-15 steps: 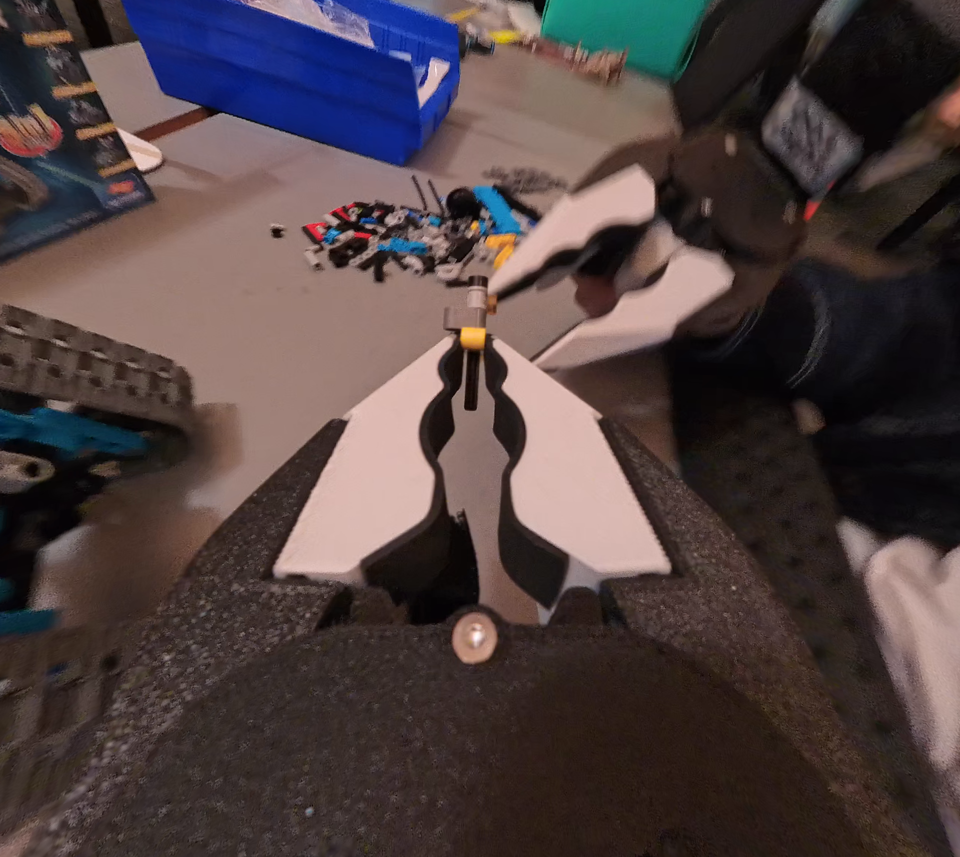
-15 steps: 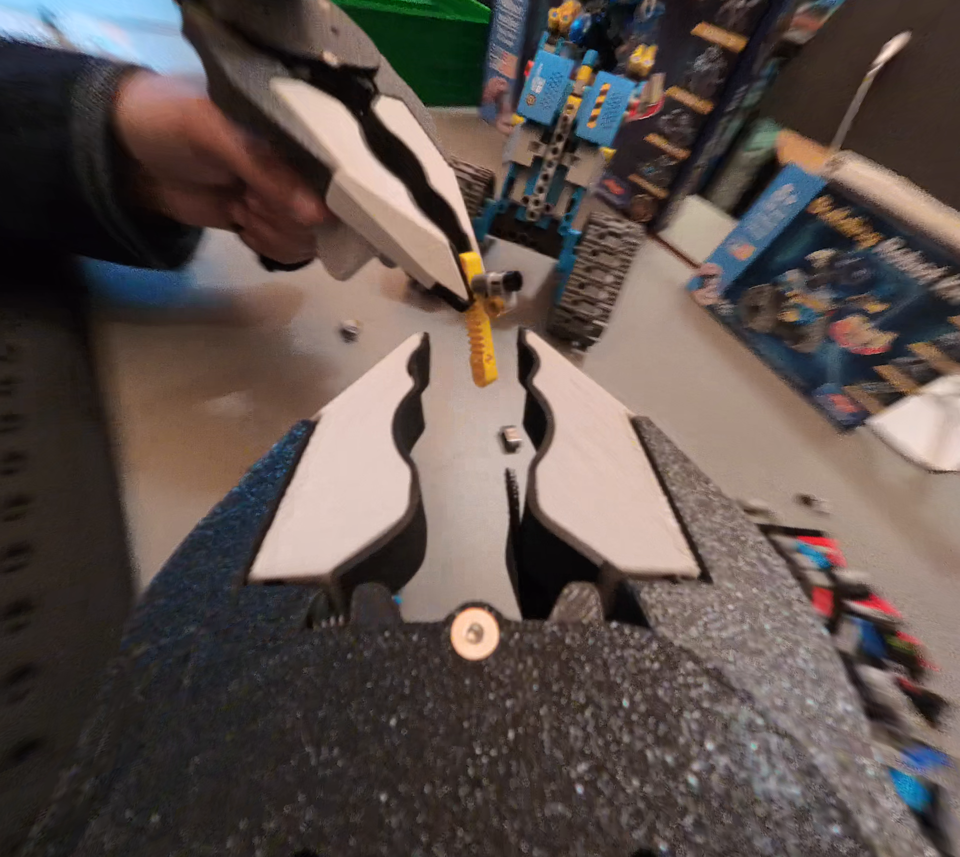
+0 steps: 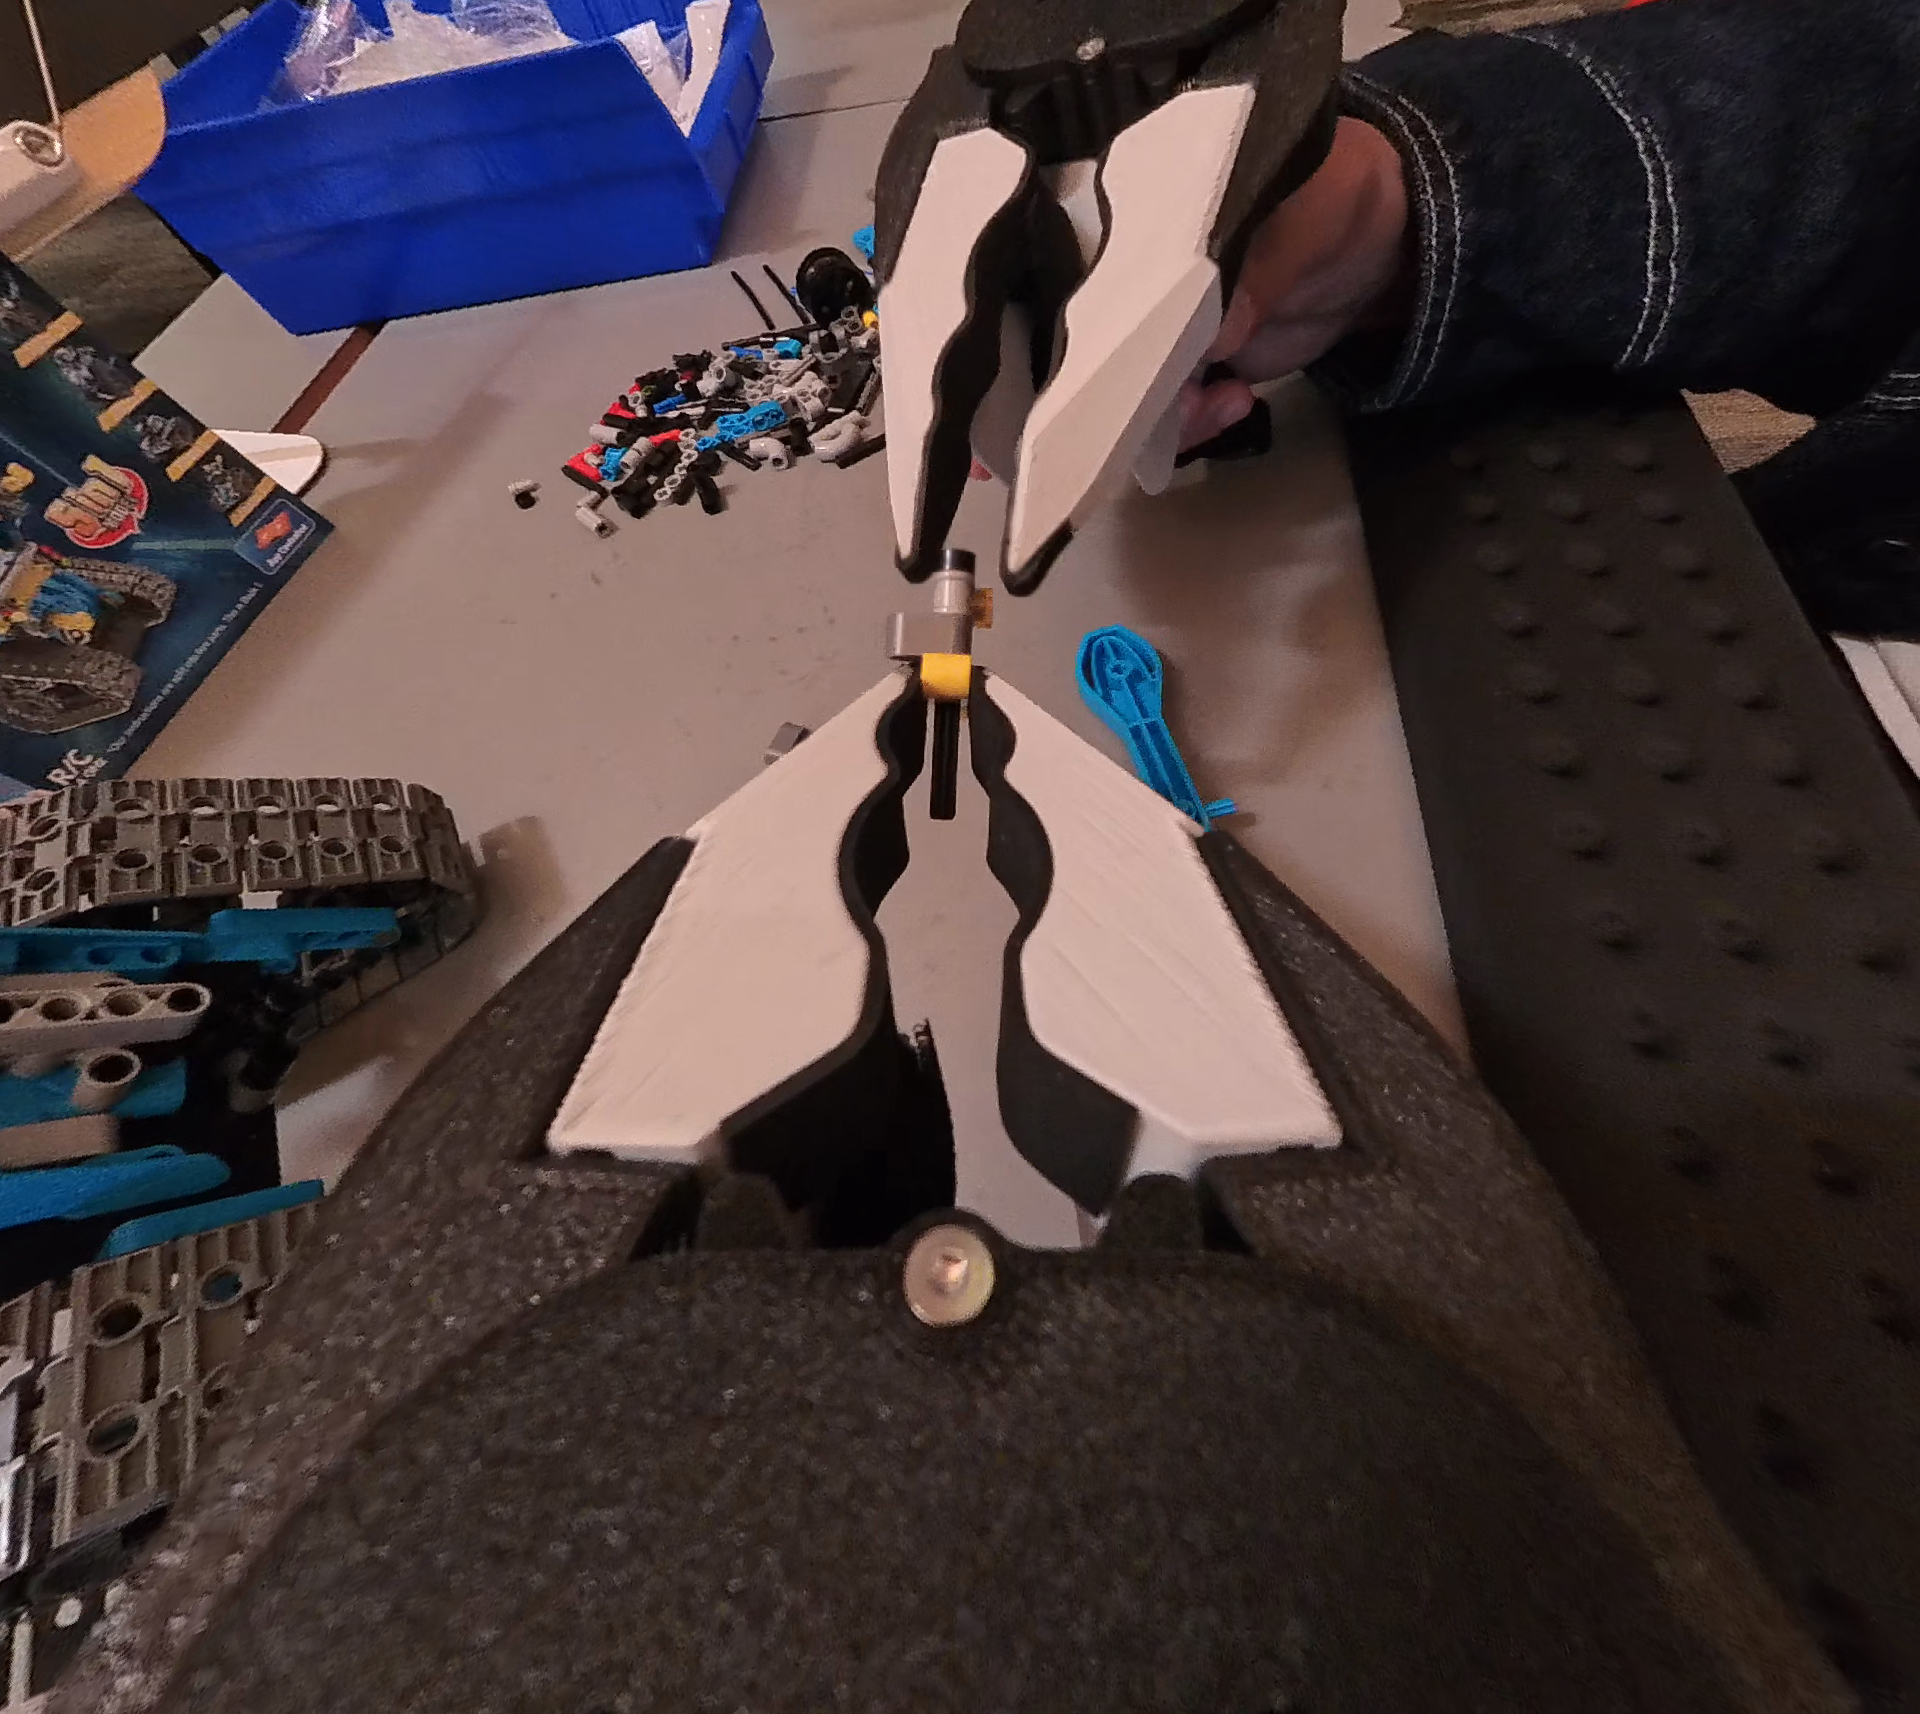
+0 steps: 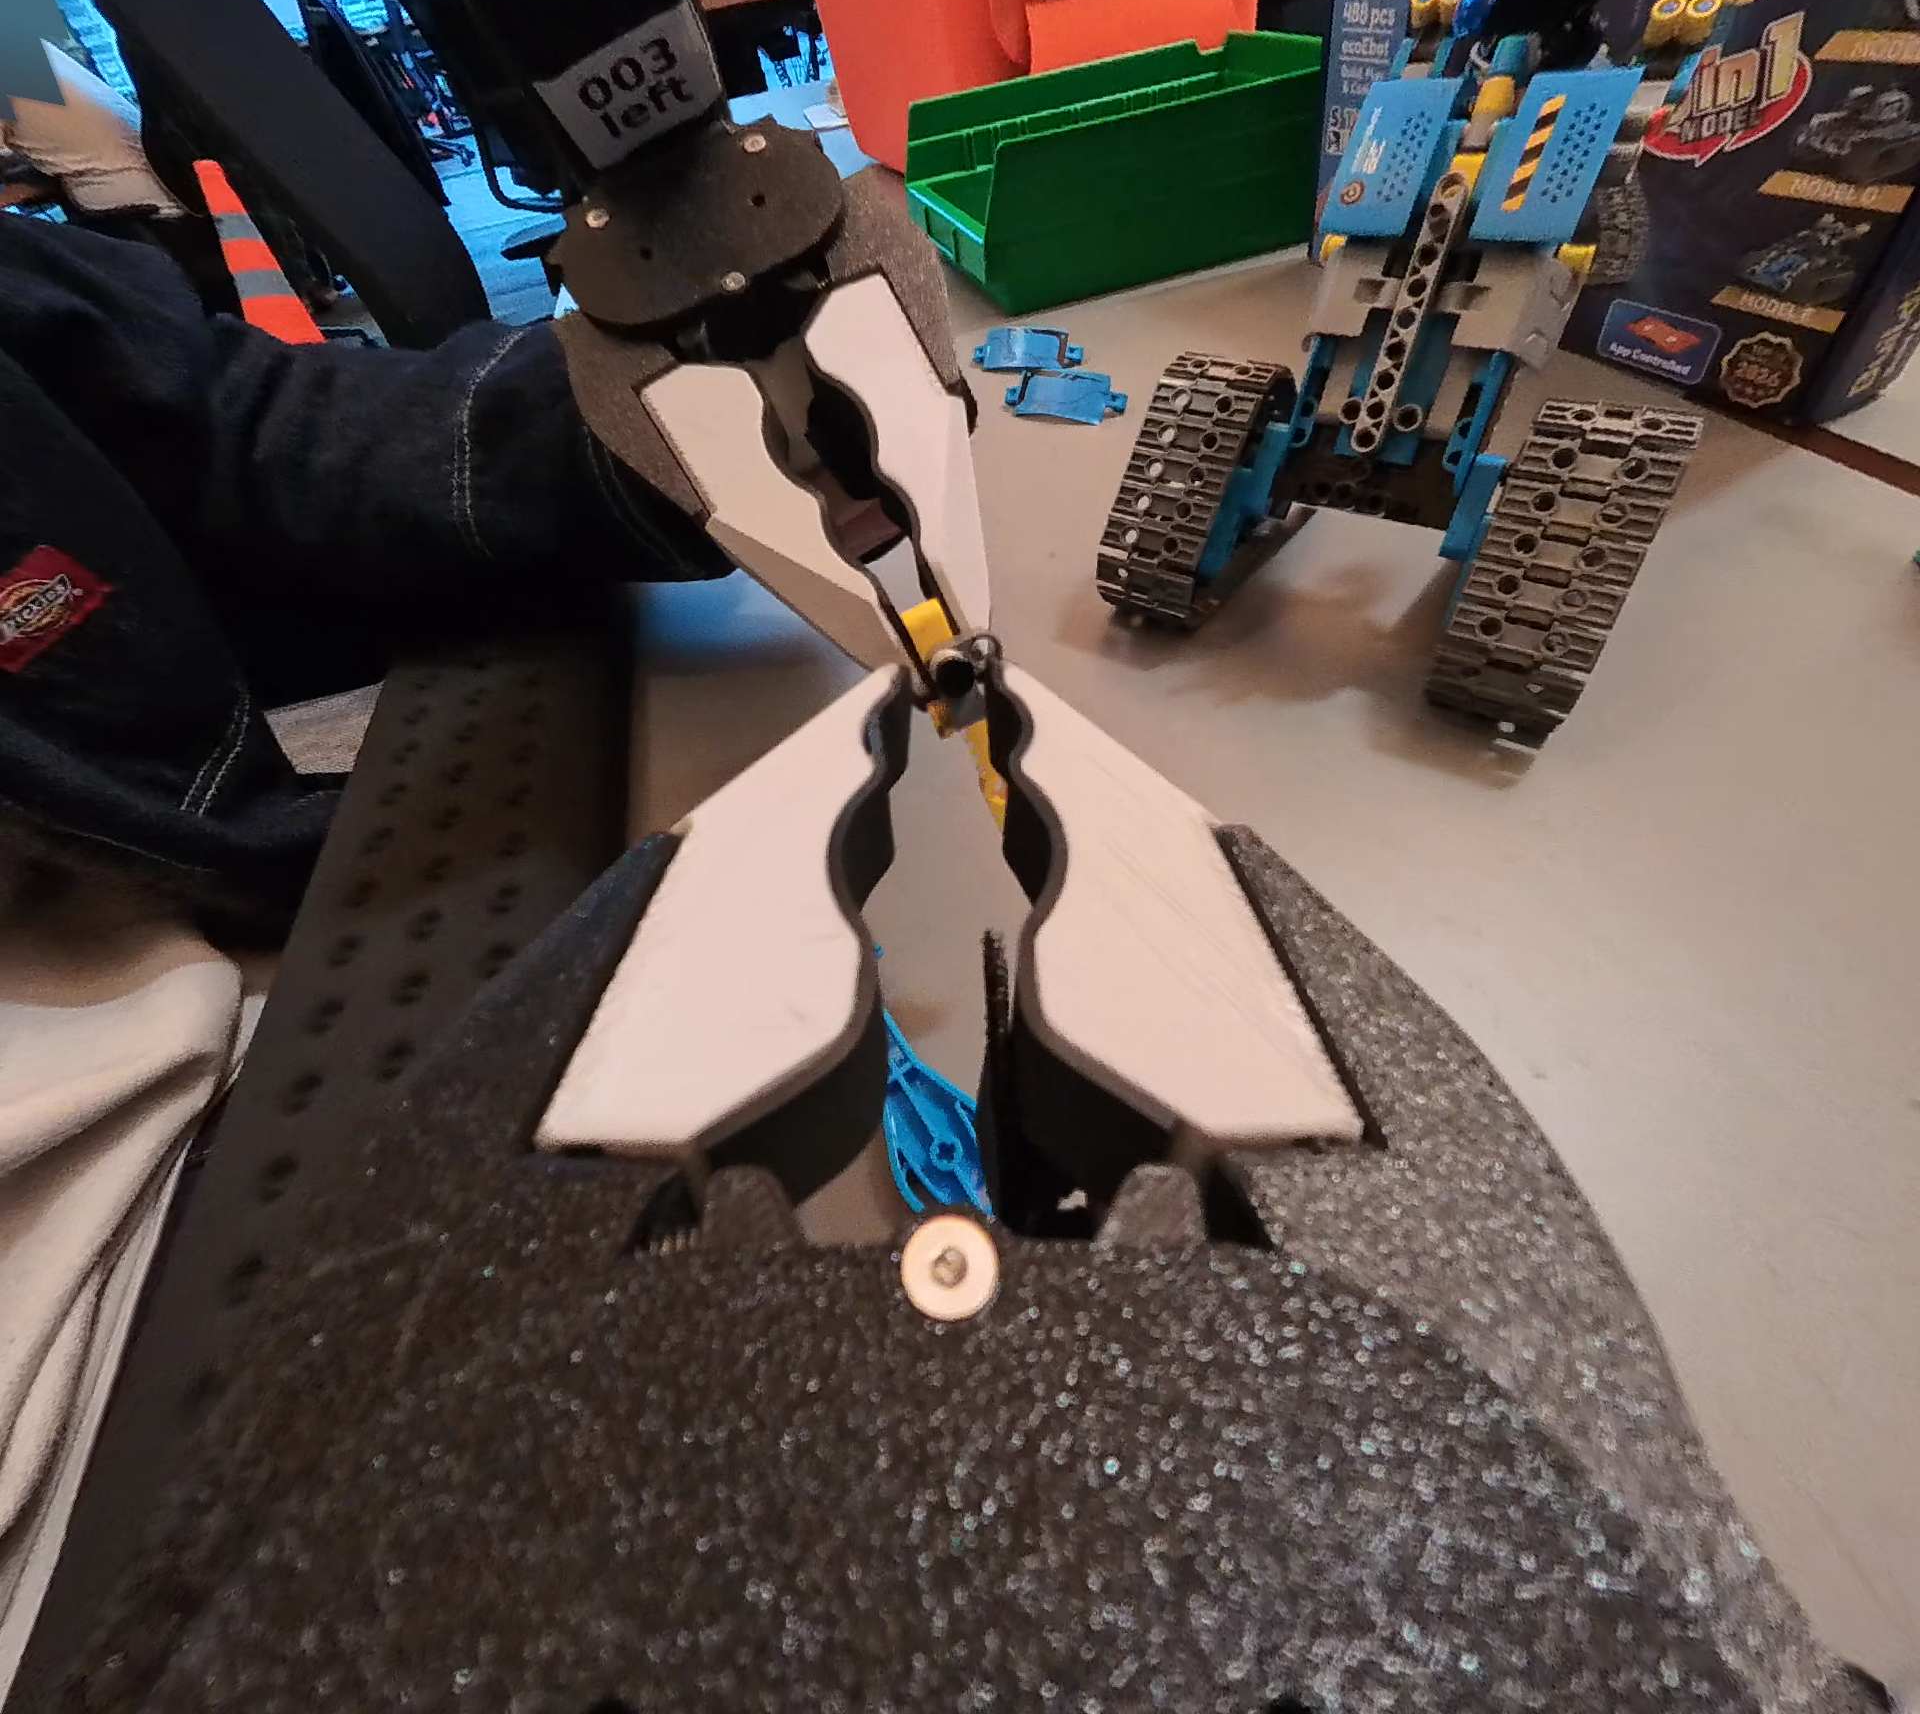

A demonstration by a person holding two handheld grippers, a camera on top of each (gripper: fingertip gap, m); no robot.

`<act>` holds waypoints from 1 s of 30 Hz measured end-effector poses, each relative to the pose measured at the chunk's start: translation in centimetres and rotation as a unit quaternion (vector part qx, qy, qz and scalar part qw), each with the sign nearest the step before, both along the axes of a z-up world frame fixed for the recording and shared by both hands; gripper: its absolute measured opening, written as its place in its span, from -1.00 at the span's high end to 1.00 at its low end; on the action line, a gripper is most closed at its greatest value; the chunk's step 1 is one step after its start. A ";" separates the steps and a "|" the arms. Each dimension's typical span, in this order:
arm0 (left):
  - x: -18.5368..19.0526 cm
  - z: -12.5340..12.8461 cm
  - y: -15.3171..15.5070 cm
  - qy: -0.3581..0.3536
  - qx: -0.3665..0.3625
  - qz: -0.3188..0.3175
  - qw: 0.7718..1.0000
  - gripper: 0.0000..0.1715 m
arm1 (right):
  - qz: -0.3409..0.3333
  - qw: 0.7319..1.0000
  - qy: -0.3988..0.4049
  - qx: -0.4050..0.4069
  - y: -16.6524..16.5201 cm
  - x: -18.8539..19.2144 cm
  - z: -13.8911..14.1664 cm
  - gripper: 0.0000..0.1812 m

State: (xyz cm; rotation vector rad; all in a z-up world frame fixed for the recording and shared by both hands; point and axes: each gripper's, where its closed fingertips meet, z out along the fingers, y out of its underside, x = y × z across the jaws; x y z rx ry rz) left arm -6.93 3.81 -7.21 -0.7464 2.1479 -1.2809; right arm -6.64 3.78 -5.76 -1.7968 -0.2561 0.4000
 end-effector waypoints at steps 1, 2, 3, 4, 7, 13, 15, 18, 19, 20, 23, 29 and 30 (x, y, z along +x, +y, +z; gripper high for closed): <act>-0.1 -0.1 -0.1 0.001 0.001 -0.003 1.000 0.93 | 0.001 1.000 0.000 -0.002 0.0 0.0 -0.1 0.88; -0.2 -0.1 -0.3 0.002 0.003 -0.006 1.000 0.93 | 0.003 1.000 0.000 -0.006 0.0 -0.1 -0.2 0.91; -0.2 -0.2 -0.3 0.001 0.006 -0.007 1.000 0.93 | 0.005 1.000 -0.002 -0.008 0.0 -0.3 -0.3 0.93; -0.2 -0.3 -0.4 0.002 0.008 -0.008 1.000 0.93 | 0.006 1.000 -0.007 -0.007 0.0 -0.3 -0.3 0.93; -0.7 0.0 -0.6 0.002 -0.002 -0.020 1.000 0.93 | 0.029 0.999 0.003 -0.013 -0.4 -0.8 -0.2 0.94; -1.8 -0.8 2.3 0.006 0.030 0.013 0.999 0.93 | 0.010 0.999 0.015 0.032 -2.0 1.7 1.8 0.95; -2.7 -0.2 5.2 0.022 -0.052 0.046 0.997 0.93 | -0.026 0.996 0.059 0.064 -4.4 5.8 3.3 0.95; -3.3 1.3 5.6 -0.005 -0.100 0.055 0.993 0.93 | -0.103 0.994 0.015 -0.007 -5.1 9.7 -0.1 0.94; -3.2 1.6 5.4 -0.017 -0.099 0.059 0.993 0.93 | -0.172 0.983 -0.028 -0.054 -5.4 12.5 -2.1 0.94; -2.8 1.7 5.6 -0.026 -0.093 0.072 0.993 0.93 | -0.244 0.960 -0.079 -0.111 -6.2 15.7 -4.4 0.94; -2.0 1.8 6.5 -0.040 -0.079 0.111 0.990 0.92 | -0.347 0.903 -0.112 -0.227 -8.9 20.5 -8.4 0.94; -1.9 1.7 6.9 -0.043 -0.075 0.128 0.988 0.92 | -0.394 0.881 -0.115 -0.238 -10.1 22.0 -8.8 0.88; -1.9 1.6 6.9 -0.042 -0.072 0.129 0.988 0.92 | -0.395 0.880 -0.118 -0.235 -10.1 22.1 -8.7 0.84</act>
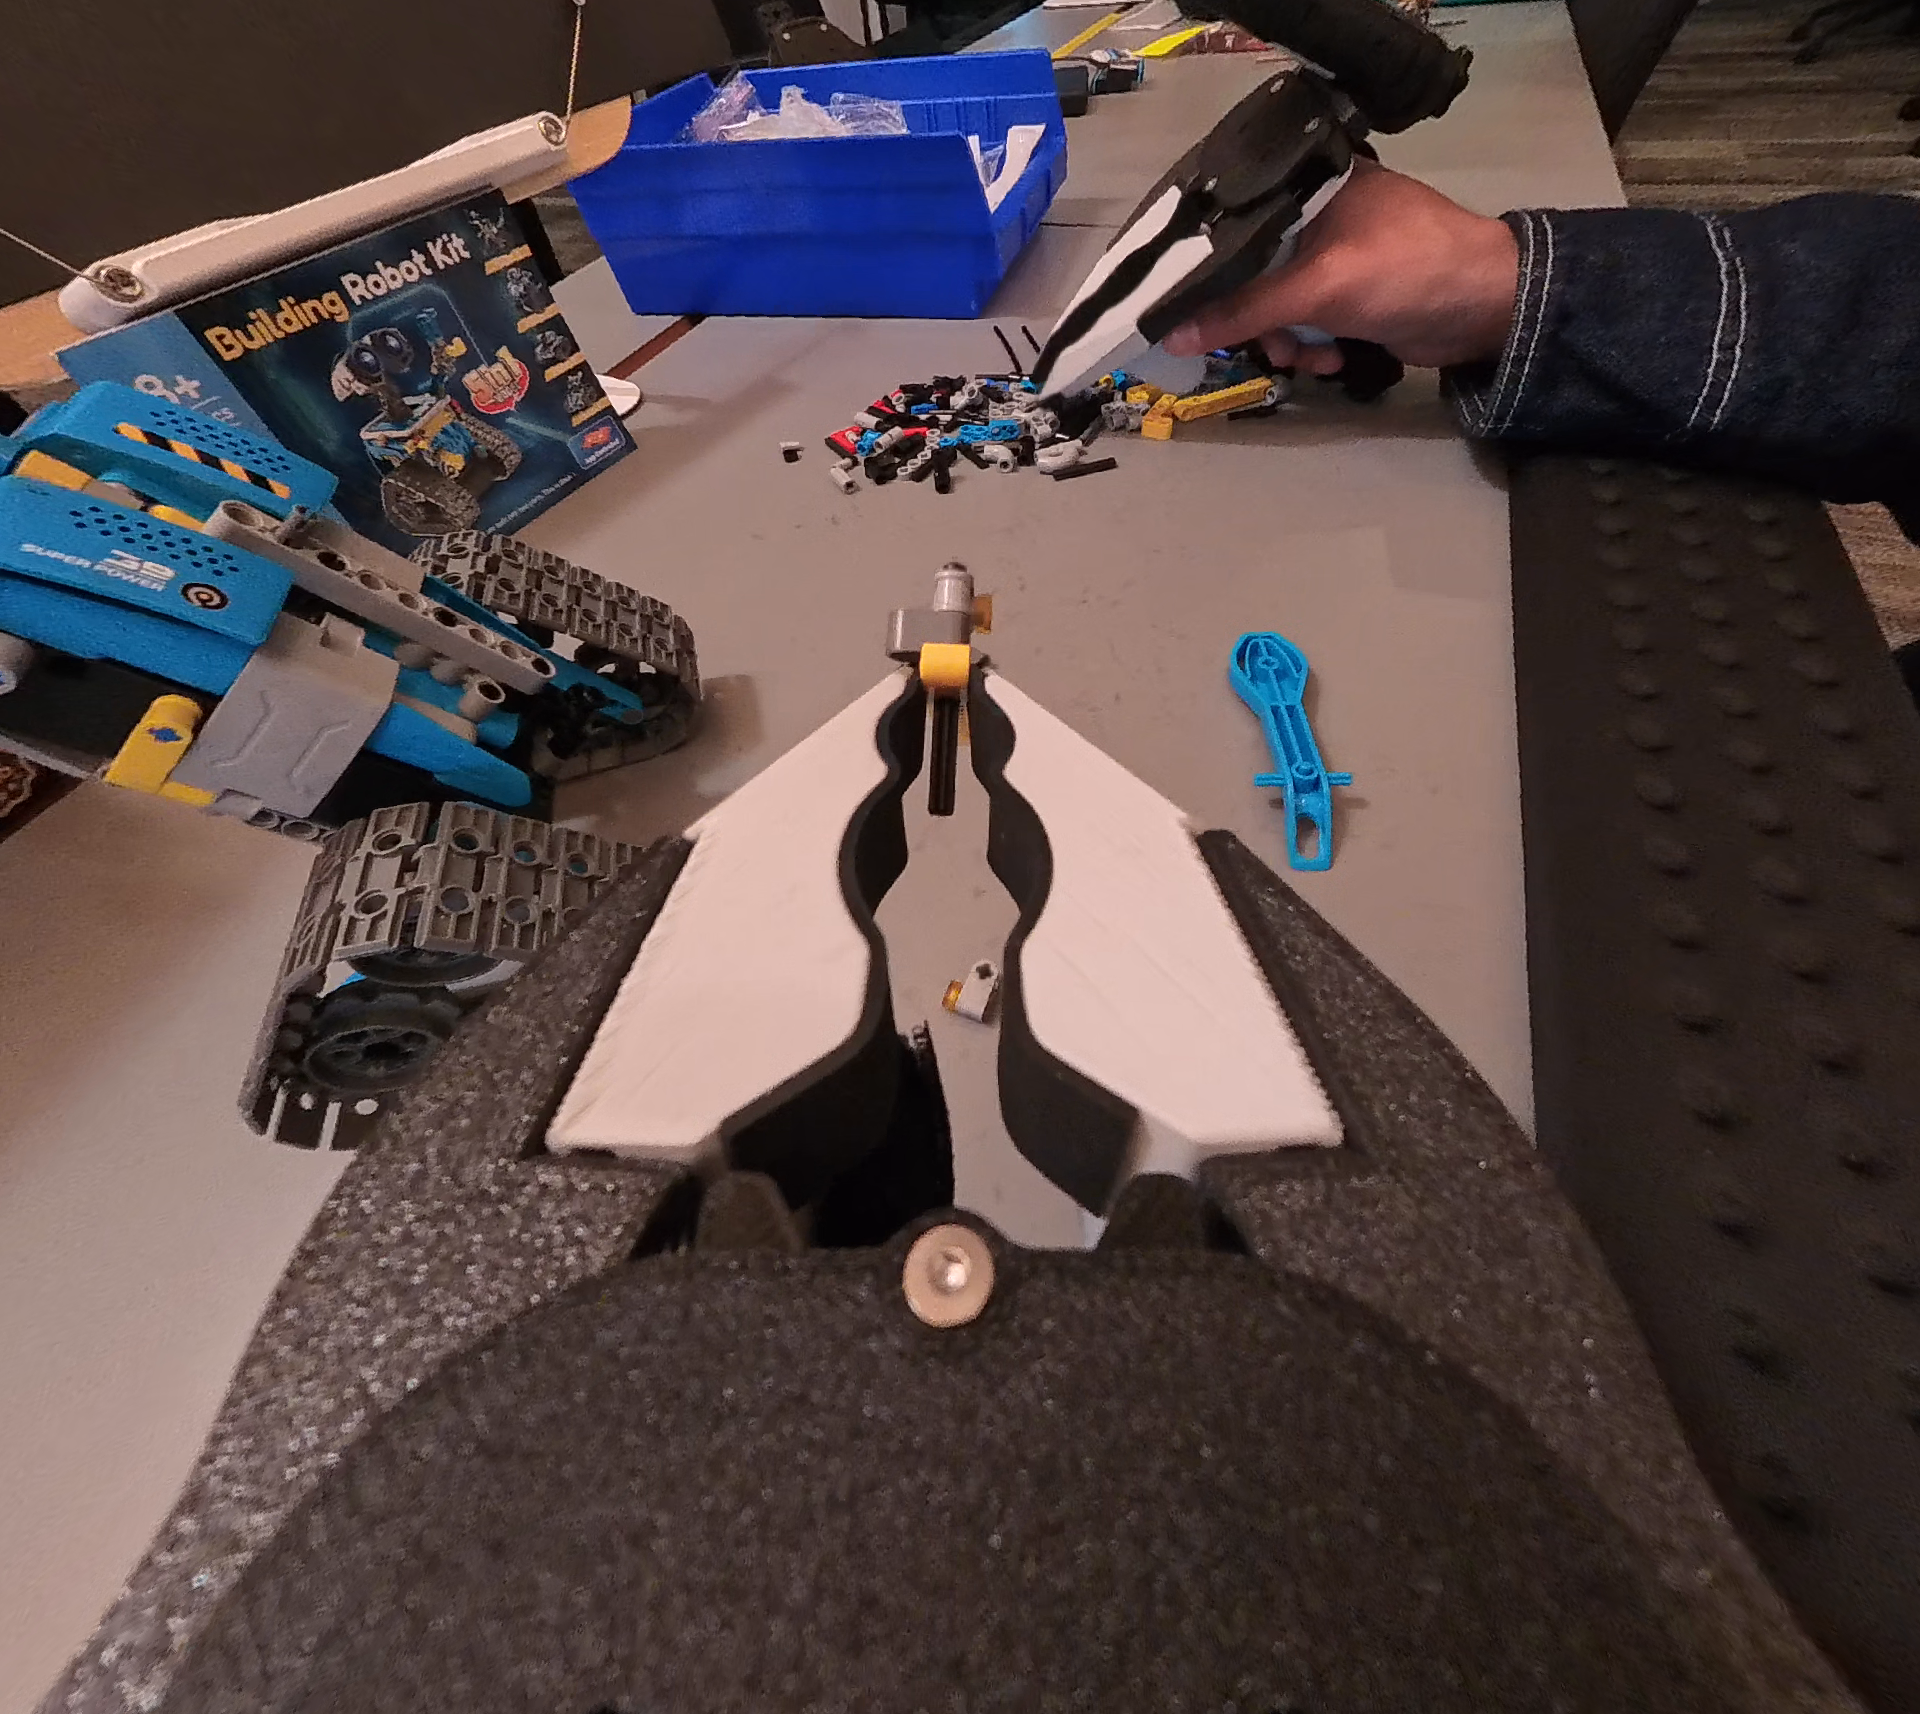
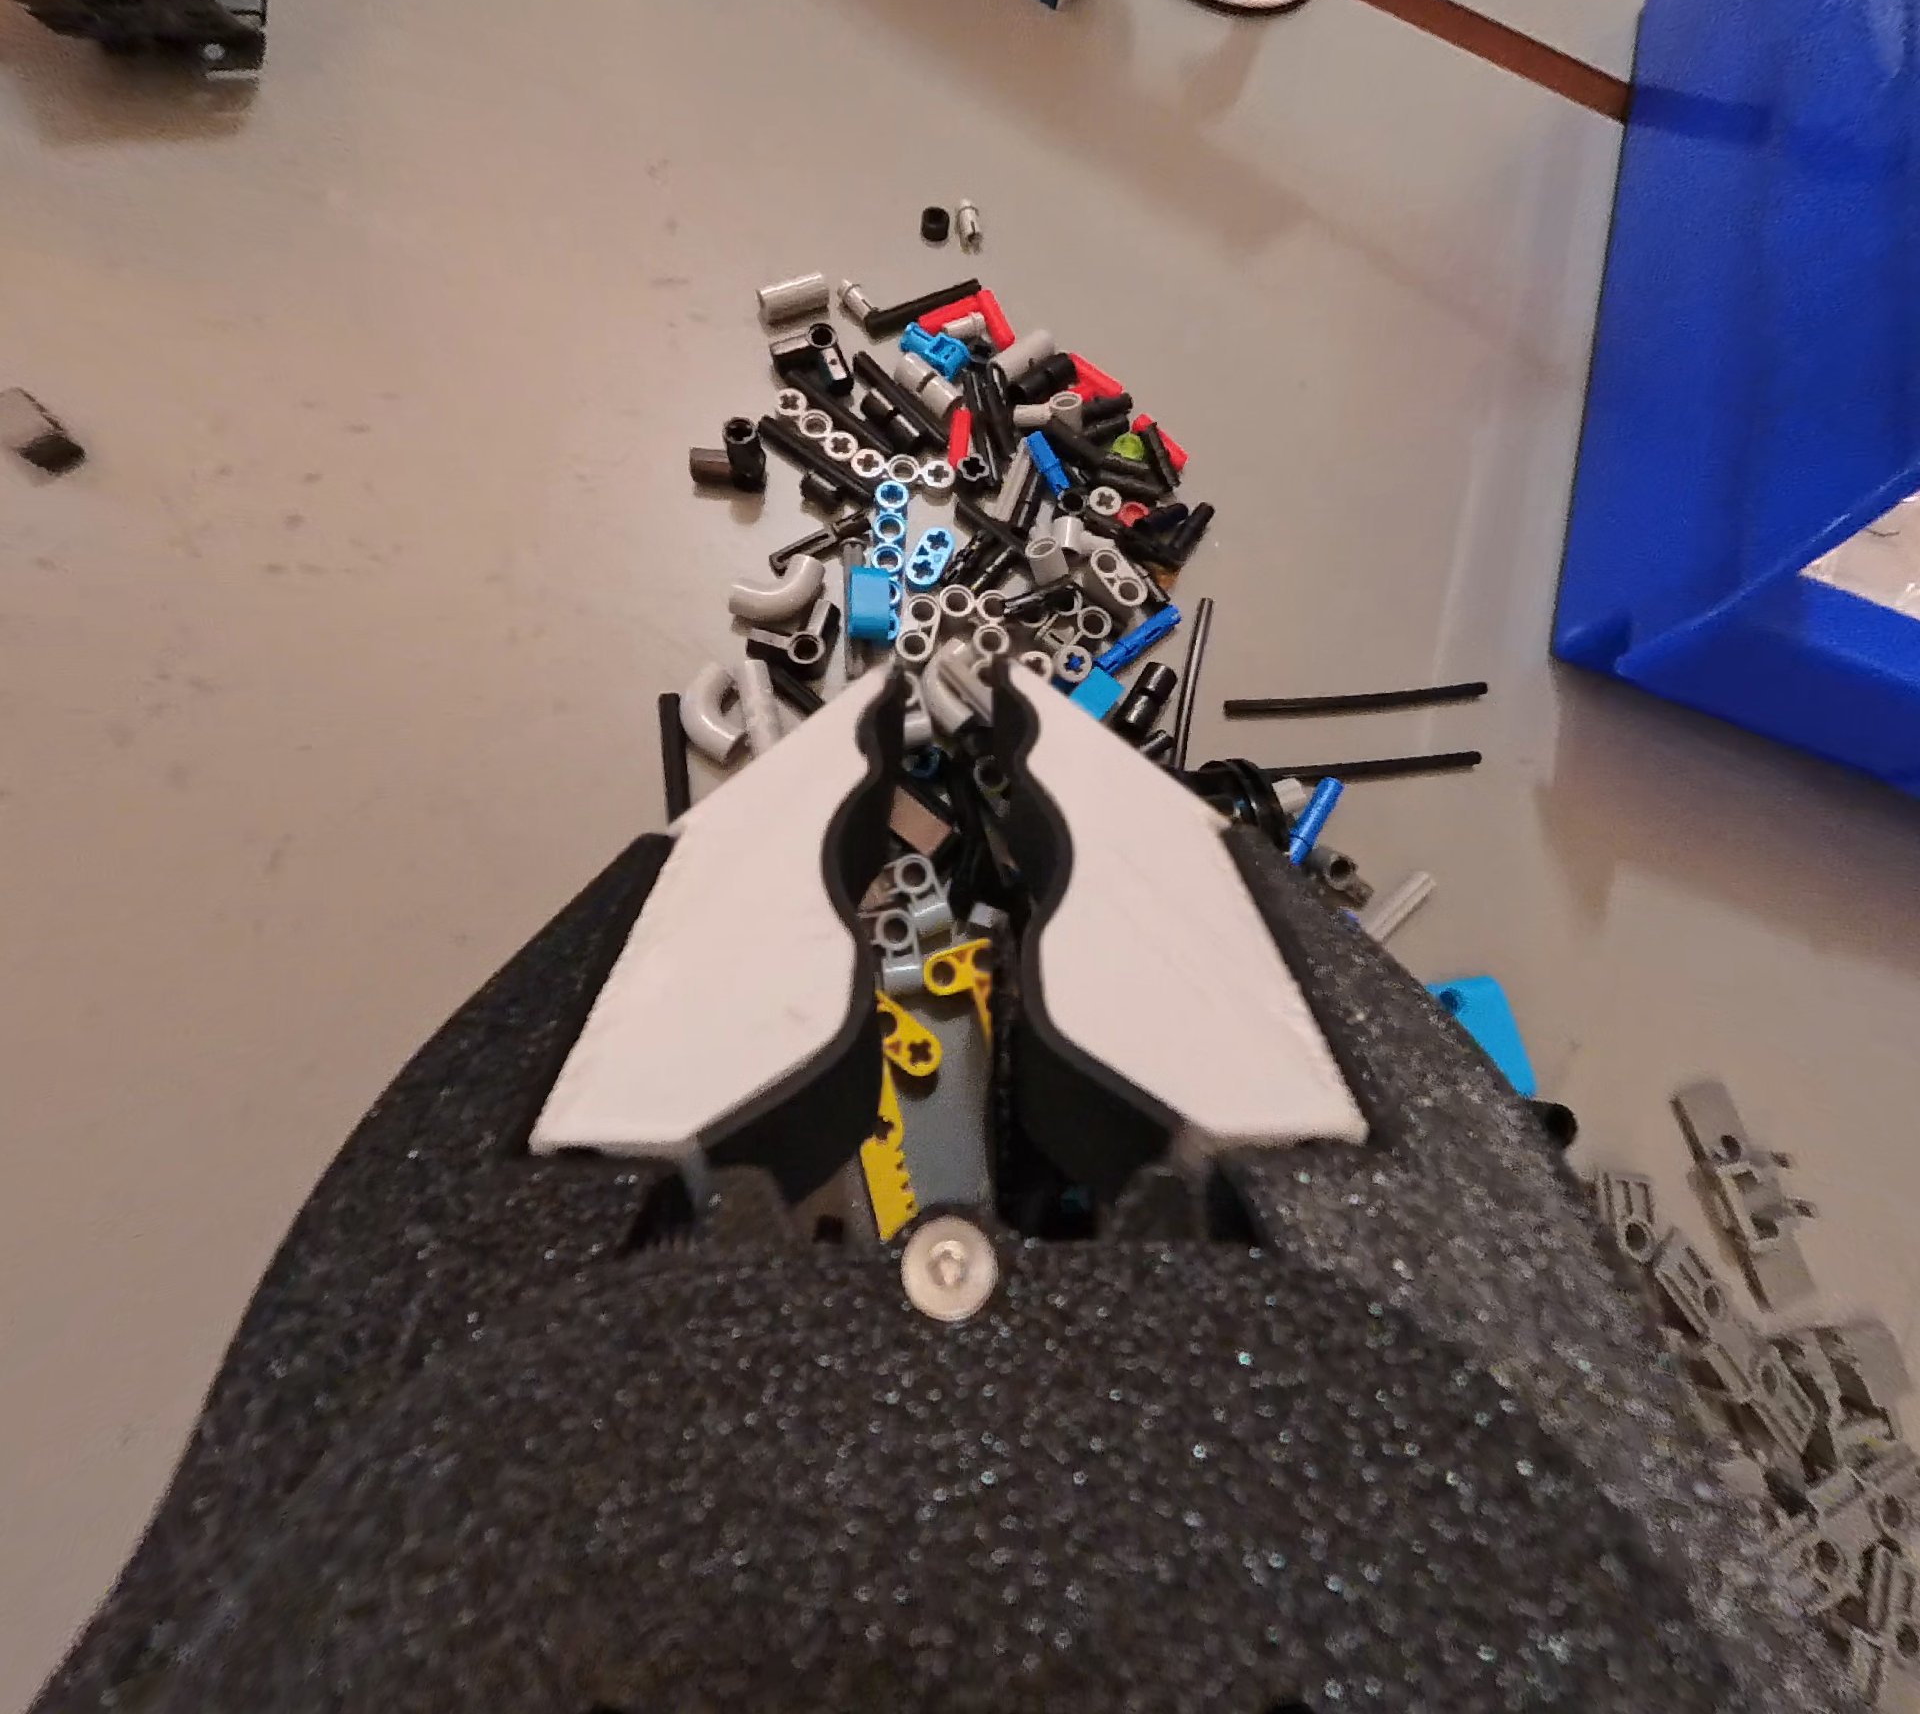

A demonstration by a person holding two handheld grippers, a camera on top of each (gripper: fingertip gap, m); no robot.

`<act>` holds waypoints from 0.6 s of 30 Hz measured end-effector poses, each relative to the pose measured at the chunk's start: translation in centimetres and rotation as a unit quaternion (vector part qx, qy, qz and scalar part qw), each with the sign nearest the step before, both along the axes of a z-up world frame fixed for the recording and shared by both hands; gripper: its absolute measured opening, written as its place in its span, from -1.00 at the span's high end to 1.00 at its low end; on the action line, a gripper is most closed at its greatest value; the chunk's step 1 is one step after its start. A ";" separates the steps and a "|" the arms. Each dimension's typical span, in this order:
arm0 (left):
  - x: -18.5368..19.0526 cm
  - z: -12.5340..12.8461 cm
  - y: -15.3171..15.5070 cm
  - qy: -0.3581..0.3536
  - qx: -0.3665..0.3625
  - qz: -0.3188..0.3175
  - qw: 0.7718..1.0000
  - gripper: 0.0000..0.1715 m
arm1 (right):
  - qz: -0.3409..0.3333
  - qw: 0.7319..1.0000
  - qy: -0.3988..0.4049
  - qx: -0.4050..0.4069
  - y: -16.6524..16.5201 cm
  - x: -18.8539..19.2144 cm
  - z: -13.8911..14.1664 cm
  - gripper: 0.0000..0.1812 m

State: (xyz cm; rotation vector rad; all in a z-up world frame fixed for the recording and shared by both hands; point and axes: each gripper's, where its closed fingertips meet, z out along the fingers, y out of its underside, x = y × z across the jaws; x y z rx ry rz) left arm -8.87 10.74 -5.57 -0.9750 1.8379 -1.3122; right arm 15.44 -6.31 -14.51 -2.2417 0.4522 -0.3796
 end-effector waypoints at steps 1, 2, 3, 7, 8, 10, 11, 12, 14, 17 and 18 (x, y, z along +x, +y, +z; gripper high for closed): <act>0.0 -0.1 0.0 0.002 0.003 0.002 1.000 0.92 | -0.009 1.000 -0.011 -0.001 -0.2 0.3 0.2 0.82; 0.0 -0.2 0.0 0.002 0.005 0.003 1.000 0.92 | -0.026 0.999 -0.029 0.000 -0.6 0.9 0.6 0.81; 0.1 -0.2 0.1 0.002 0.006 0.006 1.000 0.92 | -0.043 0.998 -0.047 0.014 -1.0 1.6 1.4 0.81; 0.3 -0.2 0.7 0.003 0.008 0.023 1.000 0.92 | -0.097 0.984 -0.046 0.142 -2.2 2.9 5.5 0.77; 0.5 -0.4 0.9 0.007 0.009 0.029 1.000 0.92 | -0.091 0.982 -0.035 0.162 -1.9 2.6 6.0 0.73; 0.6 -0.8 1.3 0.017 0.013 0.040 0.999 0.92 | -0.085 0.985 -0.041 0.148 -1.3 2.1 5.6 0.73; 0.7 -0.9 1.4 0.018 0.015 0.043 0.999 0.92 | -0.072 0.987 -0.047 0.135 -0.7 1.5 5.3 0.73; 0.7 -0.9 1.4 0.018 0.016 0.045 0.999 0.92 | -0.060 0.989 -0.055 0.126 0.0 0.9 5.2 0.73; 0.7 -0.9 1.4 0.017 0.017 0.045 0.999 0.92 | -0.042 0.989 -0.084 0.111 1.2 -0.2 5.5 0.68; 0.8 -1.1 1.7 0.017 0.029 0.054 0.998 0.92 | -0.032 0.991 -0.106 0.079 2.0 -1.2 5.0 0.66; 0.9 -1.1 1.7 0.018 0.033 0.056 0.998 0.92 | 0.003 0.993 -0.074 0.088 3.1 -2.7 4.7 0.67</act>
